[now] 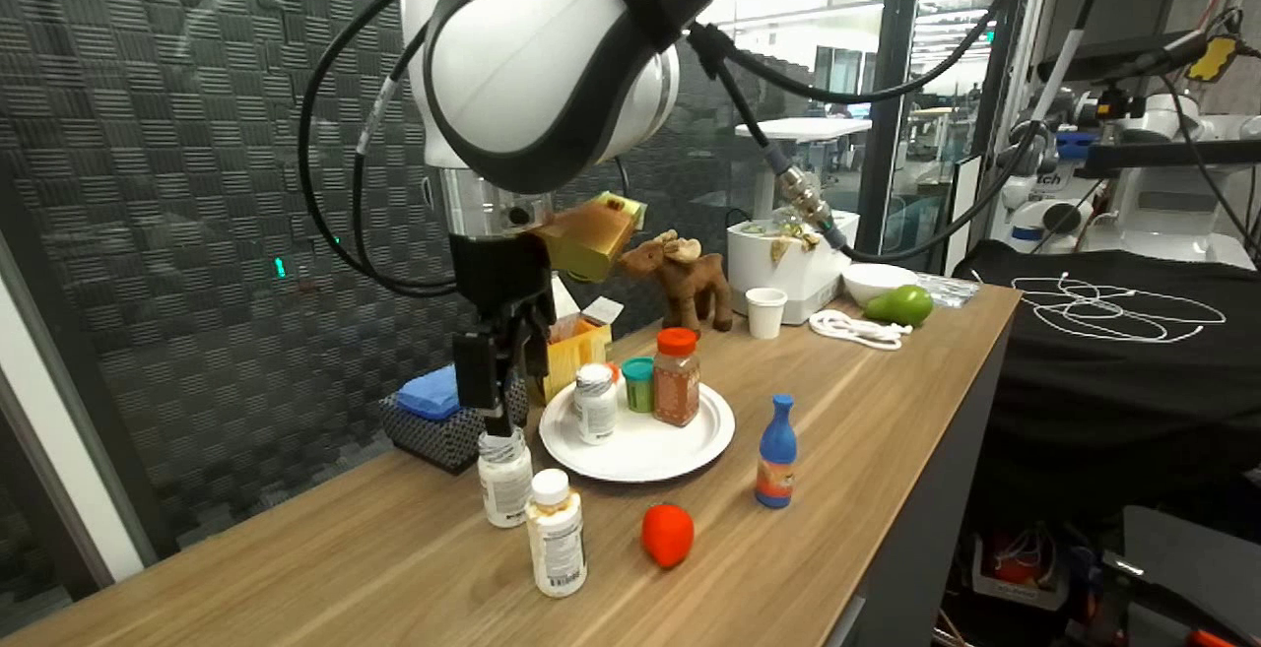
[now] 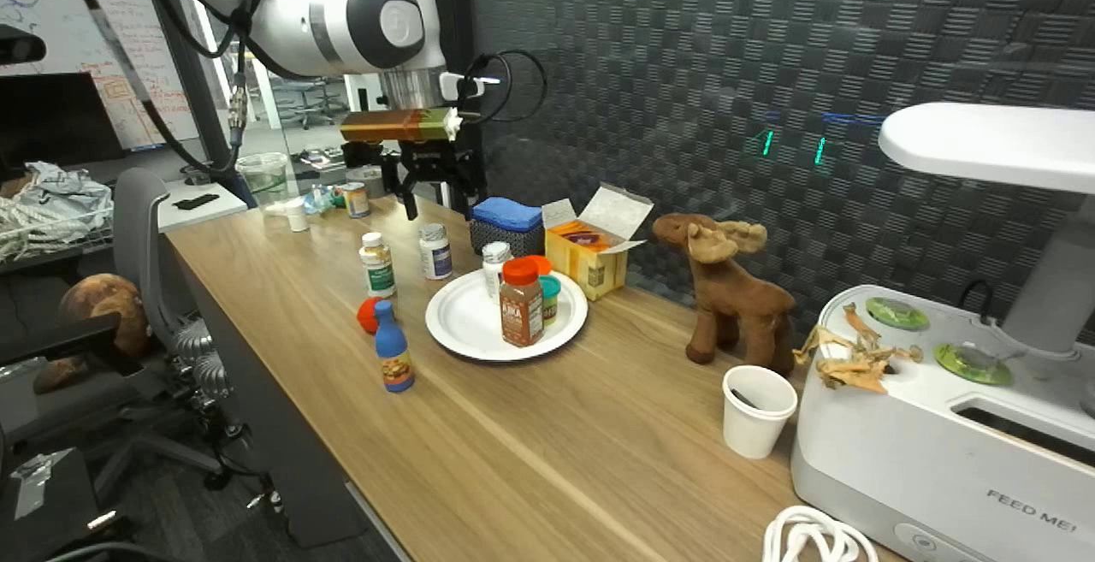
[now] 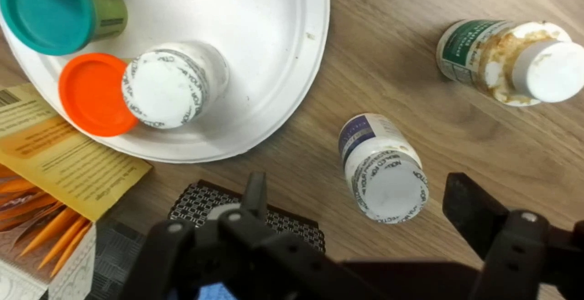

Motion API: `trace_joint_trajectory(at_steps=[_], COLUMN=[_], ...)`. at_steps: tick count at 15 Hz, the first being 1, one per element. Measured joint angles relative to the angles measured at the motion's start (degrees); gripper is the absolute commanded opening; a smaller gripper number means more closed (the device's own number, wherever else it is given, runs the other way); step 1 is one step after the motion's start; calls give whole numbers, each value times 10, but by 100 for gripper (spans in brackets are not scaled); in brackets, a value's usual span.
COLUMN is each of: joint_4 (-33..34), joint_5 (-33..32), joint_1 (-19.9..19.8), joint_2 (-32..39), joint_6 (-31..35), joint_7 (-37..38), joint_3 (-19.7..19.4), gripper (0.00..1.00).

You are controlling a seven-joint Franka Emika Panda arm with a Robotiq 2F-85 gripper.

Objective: Organize all the containers on the white plate

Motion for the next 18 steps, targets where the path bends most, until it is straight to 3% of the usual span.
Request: trace_joint_trajectory(at_steps=[18], joint_4=[1], joint_5=[-17], joint_1=[9], joint_2=[20], joint_6=[5], joint_7=[13], joint_3=[6], gripper=[100])
